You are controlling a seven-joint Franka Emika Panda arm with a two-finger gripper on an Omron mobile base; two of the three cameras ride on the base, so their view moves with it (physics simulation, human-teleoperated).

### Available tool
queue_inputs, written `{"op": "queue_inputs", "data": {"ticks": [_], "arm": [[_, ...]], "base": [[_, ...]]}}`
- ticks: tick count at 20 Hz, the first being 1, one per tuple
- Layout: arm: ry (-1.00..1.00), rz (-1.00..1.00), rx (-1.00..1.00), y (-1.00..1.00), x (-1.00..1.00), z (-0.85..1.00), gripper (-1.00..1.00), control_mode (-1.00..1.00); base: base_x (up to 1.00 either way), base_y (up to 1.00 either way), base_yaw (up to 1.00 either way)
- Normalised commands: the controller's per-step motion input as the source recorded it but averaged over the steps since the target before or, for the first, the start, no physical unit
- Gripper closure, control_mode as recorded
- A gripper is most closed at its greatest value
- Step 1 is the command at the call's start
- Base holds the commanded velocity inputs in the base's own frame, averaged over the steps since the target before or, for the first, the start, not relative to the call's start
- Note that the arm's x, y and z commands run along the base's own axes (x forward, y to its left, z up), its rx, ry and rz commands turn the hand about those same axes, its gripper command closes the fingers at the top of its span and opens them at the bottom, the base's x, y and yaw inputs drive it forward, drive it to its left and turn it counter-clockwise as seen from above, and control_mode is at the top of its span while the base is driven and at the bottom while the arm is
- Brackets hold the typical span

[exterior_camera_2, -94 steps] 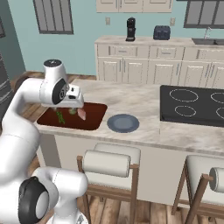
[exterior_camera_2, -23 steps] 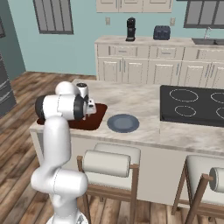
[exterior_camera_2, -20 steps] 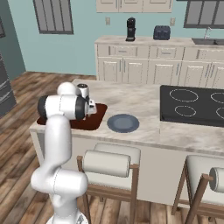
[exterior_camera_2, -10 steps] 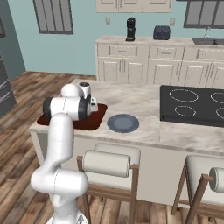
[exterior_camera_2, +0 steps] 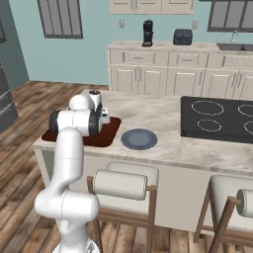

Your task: Create a steak meal by picking up the steak and asparagus from the tray and placing them on the plate. Leave the tomato on the tray.

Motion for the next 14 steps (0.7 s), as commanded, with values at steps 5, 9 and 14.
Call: {"op": "queue_inputs", "data": {"ticks": [5, 9, 14], "arm": [[-0.08, 0.00, 0.03, -0.18, -0.42, 0.51, 1.00, -1.00], [-0.11, 0.00, 0.01, -0.43, -0.67, 0.63, 1.00, -1.00], [-0.11, 0.00, 0.00, -0.81, -0.72, 0.38, 1.00, -1.00]], "base": [[0.00, 0.00, 0.00], [0.00, 0.00, 0.00], [0.00, 0.00, 0.00]]}}
